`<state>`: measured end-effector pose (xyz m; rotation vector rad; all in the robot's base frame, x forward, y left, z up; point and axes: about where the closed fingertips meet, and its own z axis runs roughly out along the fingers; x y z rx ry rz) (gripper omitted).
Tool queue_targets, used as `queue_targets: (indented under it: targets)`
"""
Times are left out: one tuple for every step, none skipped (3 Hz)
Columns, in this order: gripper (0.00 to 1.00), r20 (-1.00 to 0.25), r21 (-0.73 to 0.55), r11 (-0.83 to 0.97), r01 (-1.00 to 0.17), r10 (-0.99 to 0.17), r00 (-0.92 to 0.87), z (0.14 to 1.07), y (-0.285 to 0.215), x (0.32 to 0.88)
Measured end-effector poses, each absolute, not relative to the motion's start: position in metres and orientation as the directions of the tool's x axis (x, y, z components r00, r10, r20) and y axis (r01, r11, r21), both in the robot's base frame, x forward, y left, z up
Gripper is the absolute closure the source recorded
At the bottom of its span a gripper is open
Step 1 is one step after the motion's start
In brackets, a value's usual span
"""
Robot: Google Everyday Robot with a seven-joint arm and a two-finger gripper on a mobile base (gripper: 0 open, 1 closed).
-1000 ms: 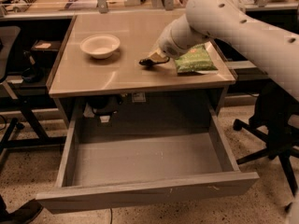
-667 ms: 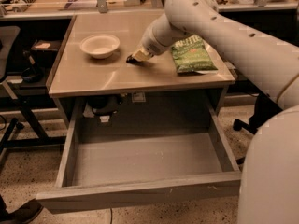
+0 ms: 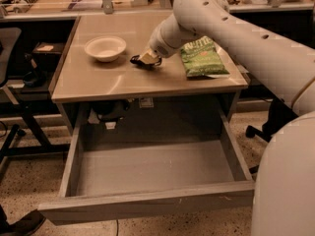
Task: Pick rxbar chocolate from top drawer and place on counter
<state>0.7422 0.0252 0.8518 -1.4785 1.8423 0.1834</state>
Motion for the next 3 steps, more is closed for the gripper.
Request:
queue_targets:
  targets:
    - [0.6,-0.625,-0.332,0.321,-0.887,-0.779,-0.048,0.8518,0.0252,0.7422]
    - [0.36,-0.625,-0.332,0.321,-0.887,-0.779,-0.048,0.8517,0.0253,0.7422]
    - [0.13,-0.625,-0.332,0.321,-0.887,-0.779,-0.048,0.8517,0.0253,0.7422]
